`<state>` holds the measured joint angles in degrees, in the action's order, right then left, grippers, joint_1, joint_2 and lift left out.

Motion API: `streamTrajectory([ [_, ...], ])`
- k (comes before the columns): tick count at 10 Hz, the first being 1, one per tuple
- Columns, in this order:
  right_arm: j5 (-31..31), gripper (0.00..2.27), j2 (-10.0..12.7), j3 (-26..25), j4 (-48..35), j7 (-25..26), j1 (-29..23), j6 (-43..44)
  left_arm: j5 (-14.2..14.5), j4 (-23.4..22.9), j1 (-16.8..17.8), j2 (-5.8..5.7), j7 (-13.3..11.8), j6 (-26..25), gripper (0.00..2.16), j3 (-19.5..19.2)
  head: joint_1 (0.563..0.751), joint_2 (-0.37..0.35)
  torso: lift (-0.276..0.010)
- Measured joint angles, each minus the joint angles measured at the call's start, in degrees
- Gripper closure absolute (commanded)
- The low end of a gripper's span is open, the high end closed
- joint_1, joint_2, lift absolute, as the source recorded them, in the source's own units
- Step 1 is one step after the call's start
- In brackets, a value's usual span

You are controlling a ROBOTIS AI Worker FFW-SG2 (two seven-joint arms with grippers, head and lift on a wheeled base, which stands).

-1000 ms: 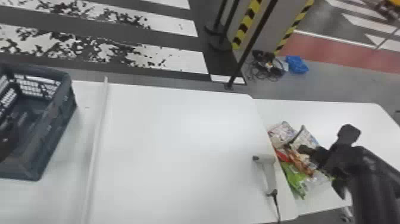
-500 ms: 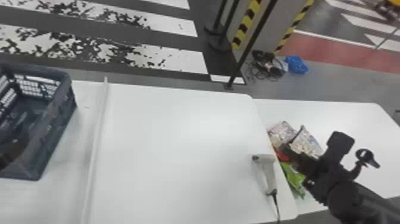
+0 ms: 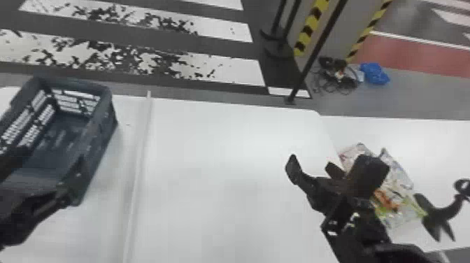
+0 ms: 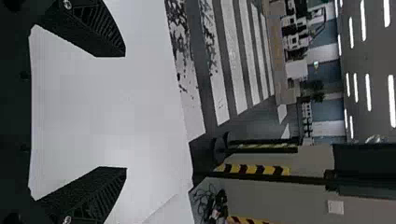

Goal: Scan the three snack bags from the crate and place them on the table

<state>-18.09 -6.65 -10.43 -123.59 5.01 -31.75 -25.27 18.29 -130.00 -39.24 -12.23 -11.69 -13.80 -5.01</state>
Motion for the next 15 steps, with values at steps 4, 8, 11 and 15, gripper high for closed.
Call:
streamTrajectory([
  [4,6.1,0.07,0.0,13.0,-6.6,-1.3,-13.4,16.5,-5.9,-3.4,-7.5,3.48,5.2,1.9,0.07,4.4,0.695,-0.021,-0.036],
  [8,5.1,0.11,-1.9,11.6,-5.9,-5.9,-21.2,25.1,-7.8,-2.8,-11.4,4.45,3.8,1.9,0.15,7.9,0.695,-0.086,-0.036],
  [11,0.4,0.11,-3.6,6.9,-4.8,-7.1,-22.5,30.4,-7.8,-1.7,-11.7,6.46,1.7,6.2,0.15,5.2,0.695,-0.128,-0.036],
  [15,-0.7,0.11,-3.5,6.1,-3.7,-7.7,-21.9,31.1,-7.4,-0.5,-12.1,6.94,1.9,9.5,0.15,4.4,0.695,-0.124,-0.036],
])
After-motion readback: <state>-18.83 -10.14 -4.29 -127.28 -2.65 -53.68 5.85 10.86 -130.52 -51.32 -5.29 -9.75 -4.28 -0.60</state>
